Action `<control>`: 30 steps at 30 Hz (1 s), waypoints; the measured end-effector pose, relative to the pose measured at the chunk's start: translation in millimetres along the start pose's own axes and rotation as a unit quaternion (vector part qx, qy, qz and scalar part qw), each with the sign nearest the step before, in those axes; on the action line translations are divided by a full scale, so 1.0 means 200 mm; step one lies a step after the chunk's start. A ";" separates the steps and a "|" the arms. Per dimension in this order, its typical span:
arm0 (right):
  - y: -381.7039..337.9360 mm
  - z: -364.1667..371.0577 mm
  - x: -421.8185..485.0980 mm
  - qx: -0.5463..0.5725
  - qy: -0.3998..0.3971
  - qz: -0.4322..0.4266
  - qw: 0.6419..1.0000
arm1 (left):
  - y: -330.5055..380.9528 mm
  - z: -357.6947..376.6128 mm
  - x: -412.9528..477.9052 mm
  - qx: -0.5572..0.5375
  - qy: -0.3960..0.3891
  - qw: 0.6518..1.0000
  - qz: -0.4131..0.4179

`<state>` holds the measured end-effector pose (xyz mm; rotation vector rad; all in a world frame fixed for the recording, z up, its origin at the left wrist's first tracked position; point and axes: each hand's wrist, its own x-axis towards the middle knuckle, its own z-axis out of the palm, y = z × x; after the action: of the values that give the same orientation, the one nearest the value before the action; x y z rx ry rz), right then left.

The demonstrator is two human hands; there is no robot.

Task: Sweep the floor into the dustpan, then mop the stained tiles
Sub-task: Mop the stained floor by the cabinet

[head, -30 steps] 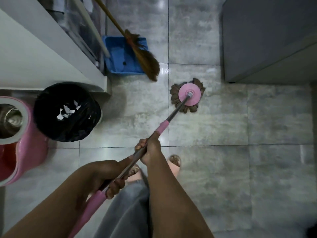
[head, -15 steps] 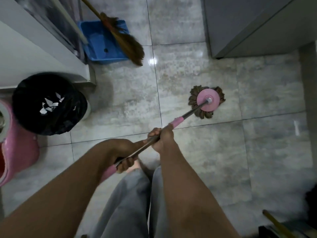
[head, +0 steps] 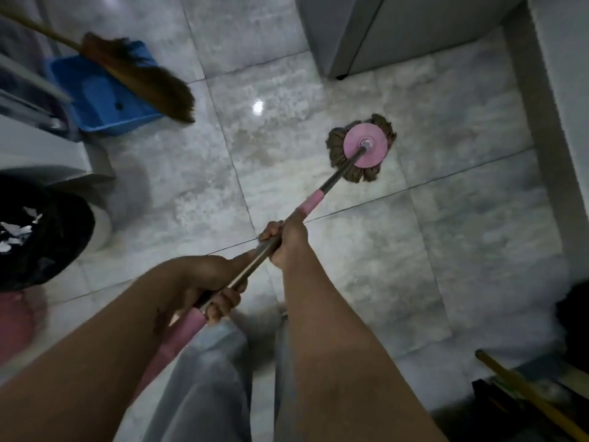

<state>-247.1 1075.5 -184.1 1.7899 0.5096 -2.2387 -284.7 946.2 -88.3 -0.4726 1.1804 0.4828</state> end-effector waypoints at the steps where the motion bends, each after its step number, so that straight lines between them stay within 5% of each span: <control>1: -0.11 -0.11 0.01 0.008 0.014 -0.011 1.000 | 0.09 0.12 0.06 0.003 -0.008 1.000 0.006; 8: -0.57 -0.84 -0.01 0.110 0.098 -0.025 0.989 | 0.53 0.77 0.32 0.126 -0.015 0.992 -0.013; 14: -0.63 -0.98 -0.01 0.196 0.104 -0.020 0.975 | 0.67 0.82 0.40 0.267 0.023 0.963 -0.022; 25: -0.99 -0.58 0.09 0.091 0.031 0.002 0.995 | 0.89 0.68 0.24 0.065 0.046 0.997 0.020; 30: -1.20 -0.62 0.12 0.084 0.034 -0.034 0.995 | 1.09 0.78 0.28 0.054 0.029 0.998 0.023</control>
<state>-233.9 1345.8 -200.6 1.9650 0.4107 -2.3346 -278.4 1218.1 -113.9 -0.3699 1.2688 0.4453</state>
